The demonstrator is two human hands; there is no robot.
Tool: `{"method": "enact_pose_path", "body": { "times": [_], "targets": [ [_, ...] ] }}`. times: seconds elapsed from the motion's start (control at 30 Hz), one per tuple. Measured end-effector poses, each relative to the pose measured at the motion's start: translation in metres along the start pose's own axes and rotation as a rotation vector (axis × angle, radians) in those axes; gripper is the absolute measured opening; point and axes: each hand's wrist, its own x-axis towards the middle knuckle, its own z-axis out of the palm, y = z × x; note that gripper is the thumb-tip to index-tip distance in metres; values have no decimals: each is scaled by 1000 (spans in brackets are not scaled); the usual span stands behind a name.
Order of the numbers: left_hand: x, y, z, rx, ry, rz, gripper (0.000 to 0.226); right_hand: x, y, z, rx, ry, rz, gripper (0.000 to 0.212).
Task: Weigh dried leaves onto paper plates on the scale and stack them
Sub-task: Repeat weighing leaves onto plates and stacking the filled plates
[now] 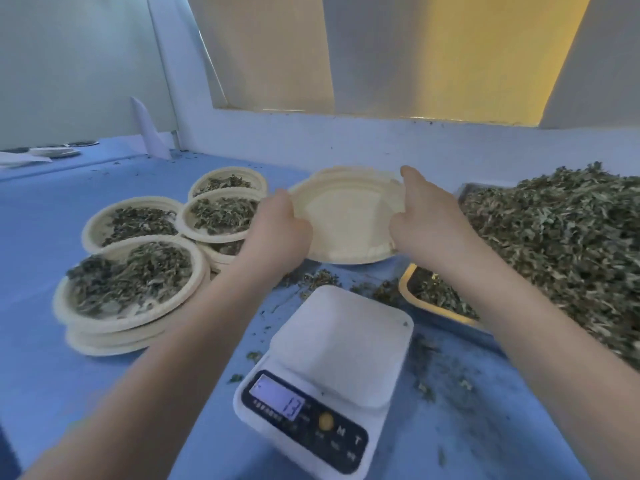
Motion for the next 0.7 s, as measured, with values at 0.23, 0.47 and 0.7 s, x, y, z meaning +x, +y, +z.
{"method": "enact_pose_path", "body": {
  "times": [0.23,0.47,0.7],
  "targets": [
    [-65,-53,14,-81,-134,-91,32,-73,16,38,7,-211,75,51],
    [-52,-75,10,-218,-98,-270,41,-69,29,40,-30,-163,96,55],
    [-36,-82,6,-304,-36,-273,22,-50,27,46,51,-98,19,45]
  ]
}}
